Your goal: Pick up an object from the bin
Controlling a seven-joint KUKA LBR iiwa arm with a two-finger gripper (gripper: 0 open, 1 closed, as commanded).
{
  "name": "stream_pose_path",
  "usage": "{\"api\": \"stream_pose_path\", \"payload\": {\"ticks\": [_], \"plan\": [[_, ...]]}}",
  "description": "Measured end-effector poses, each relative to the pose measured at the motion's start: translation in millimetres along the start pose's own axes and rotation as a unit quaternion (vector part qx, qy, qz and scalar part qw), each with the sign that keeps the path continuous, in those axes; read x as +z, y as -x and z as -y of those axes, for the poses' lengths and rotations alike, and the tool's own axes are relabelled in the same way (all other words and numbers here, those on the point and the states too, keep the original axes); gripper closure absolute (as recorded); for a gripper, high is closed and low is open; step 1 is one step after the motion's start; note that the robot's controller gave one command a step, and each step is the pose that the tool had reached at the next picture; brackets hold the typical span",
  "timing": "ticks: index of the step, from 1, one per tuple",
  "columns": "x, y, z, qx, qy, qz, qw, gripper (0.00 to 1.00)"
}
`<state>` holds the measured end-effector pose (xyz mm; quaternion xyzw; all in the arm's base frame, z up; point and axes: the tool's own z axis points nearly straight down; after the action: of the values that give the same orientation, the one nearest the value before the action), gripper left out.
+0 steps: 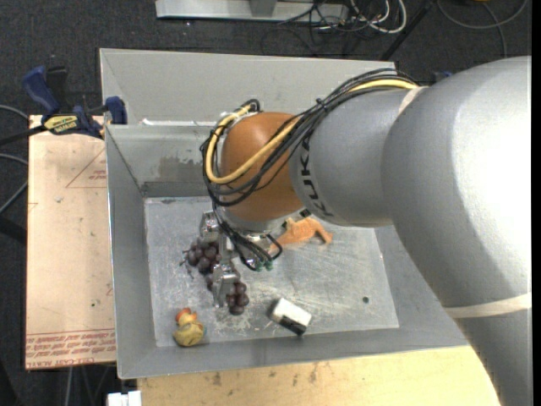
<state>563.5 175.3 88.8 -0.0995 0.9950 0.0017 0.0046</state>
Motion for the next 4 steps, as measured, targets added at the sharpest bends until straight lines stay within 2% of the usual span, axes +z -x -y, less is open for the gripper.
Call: {"api": "stream_pose_path", "payload": {"ticks": [1,2,3,4], "plan": [[1,-4.9,42,-0.098,0.002,0.0072,0.9951,1.00],[1,-4.8,42,-0.098,0.002,0.0074,0.9952,1.00],[-193,-3.6,35,-0.120,-0.001,-0.0004,0.9928,1.00],[-190,-4.0,36,-0.120,0.000,-0.0026,0.9928,1.00]]}}
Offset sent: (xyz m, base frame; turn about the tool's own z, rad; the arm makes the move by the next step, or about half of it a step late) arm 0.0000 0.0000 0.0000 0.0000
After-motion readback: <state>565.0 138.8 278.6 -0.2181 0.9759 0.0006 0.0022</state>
